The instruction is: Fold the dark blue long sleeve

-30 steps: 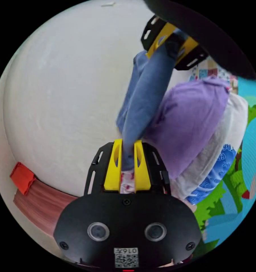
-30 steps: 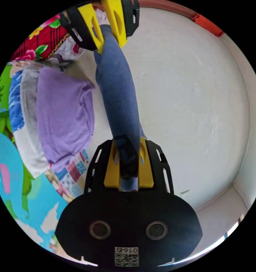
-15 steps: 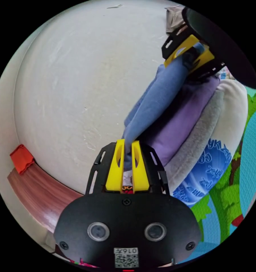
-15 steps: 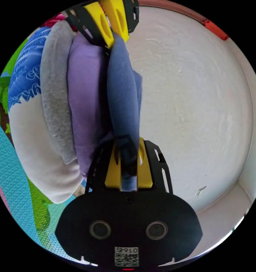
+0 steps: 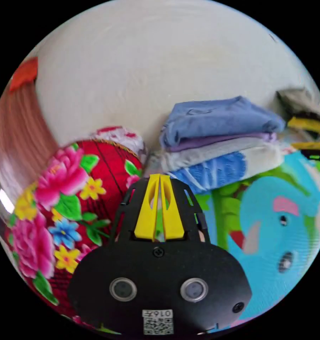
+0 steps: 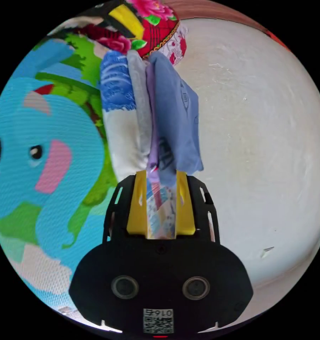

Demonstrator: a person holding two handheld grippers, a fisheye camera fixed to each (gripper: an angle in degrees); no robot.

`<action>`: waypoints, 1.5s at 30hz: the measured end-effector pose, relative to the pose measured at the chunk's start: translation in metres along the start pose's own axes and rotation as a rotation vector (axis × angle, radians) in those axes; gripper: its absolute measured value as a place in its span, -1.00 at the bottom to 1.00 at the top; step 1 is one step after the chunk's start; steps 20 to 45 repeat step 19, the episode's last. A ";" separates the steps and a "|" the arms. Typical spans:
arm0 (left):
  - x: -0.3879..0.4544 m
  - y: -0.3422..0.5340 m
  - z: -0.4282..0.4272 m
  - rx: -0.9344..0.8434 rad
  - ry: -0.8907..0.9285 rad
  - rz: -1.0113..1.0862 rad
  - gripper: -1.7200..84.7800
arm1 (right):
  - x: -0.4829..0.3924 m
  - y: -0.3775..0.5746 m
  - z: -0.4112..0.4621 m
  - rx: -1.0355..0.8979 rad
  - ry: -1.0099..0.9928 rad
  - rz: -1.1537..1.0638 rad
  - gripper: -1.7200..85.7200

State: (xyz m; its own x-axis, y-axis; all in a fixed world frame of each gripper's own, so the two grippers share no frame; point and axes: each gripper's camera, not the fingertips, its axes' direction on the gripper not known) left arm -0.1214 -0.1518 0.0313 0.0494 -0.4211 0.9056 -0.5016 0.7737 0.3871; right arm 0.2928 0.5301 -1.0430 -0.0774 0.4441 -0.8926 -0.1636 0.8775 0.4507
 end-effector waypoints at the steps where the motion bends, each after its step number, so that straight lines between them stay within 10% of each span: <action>1: -0.005 0.007 -0.007 -0.007 0.085 -0.013 -0.98 | 0.006 0.037 -0.014 0.056 -0.061 0.102 -0.74; 8: 0.044 0.055 -0.136 0.157 0.563 -0.143 -0.98 | 0.091 0.311 -0.043 0.288 -0.184 0.997 -0.76; 14: 0.152 0.063 -0.183 0.304 0.963 -0.141 -0.98 | 0.130 0.456 -0.014 0.044 0.049 1.272 -0.68; 19: 0.223 0.071 -0.155 0.239 0.981 0.004 -0.98 | 0.135 0.536 0.033 -0.192 -0.053 1.279 -0.57; 45: 0.223 0.071 -0.155 0.239 0.981 0.004 -0.98 | 0.135 0.536 0.033 -0.192 -0.053 1.279 -0.57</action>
